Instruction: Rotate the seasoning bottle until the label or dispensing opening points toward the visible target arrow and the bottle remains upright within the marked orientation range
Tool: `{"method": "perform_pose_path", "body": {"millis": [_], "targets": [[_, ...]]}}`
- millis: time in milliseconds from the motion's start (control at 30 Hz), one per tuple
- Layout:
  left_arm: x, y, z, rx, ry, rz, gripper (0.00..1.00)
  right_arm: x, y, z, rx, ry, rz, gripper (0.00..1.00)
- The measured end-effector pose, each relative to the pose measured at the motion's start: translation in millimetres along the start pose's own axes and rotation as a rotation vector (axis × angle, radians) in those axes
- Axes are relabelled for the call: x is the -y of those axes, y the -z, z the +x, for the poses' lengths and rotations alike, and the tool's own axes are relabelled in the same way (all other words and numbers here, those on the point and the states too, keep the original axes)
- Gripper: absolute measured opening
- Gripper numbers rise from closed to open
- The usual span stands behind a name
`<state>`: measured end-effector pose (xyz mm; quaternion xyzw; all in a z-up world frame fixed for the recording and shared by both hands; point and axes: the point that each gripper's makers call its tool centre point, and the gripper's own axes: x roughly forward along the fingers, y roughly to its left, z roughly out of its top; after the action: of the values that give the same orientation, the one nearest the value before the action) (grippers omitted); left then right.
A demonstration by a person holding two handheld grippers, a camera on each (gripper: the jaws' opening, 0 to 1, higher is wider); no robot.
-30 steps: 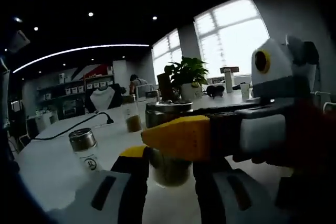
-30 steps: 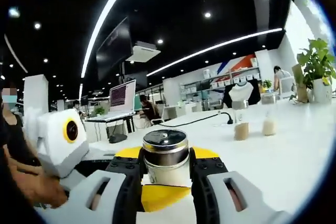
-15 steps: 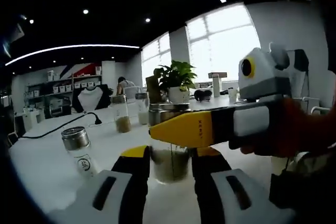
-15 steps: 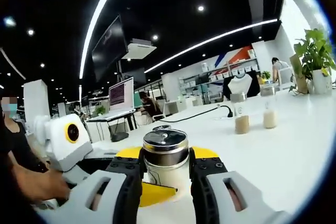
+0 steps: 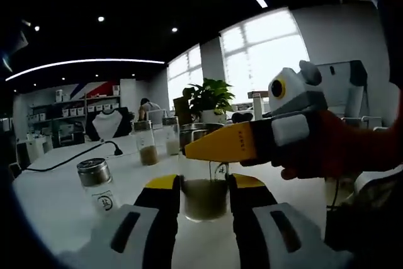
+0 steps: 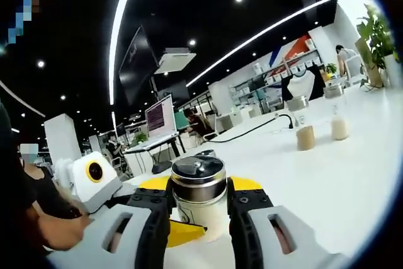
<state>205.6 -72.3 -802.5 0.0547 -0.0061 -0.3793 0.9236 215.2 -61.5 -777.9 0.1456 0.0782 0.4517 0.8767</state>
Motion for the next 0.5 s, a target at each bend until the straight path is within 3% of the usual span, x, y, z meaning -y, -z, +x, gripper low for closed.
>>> {"method": "perform_pose_path", "body": {"millis": [133, 267, 367, 500], "targets": [[-4.1, -0.6, 1, 0.015, 0.005, -0.015, 0.33, -2, -0.9, 4, -0.011, 0.015, -0.075, 0.32], [-8.5, 5.4, 0, -0.015, -0.012, 0.0, 0.34, 0, 2.4, 12, -0.027, 0.015, -0.123, 0.31], [-0.9, 18.4, -3, -0.097, 0.026, 0.005, 0.44, 4, 0.1, 17, -0.028, 0.023, -0.164, 0.31], [-0.5, 19.2, -6, -0.103, 0.009, 0.032, 0.51, 9, -3.9, 24, -0.017, 0.017, -0.188, 0.31]]}}
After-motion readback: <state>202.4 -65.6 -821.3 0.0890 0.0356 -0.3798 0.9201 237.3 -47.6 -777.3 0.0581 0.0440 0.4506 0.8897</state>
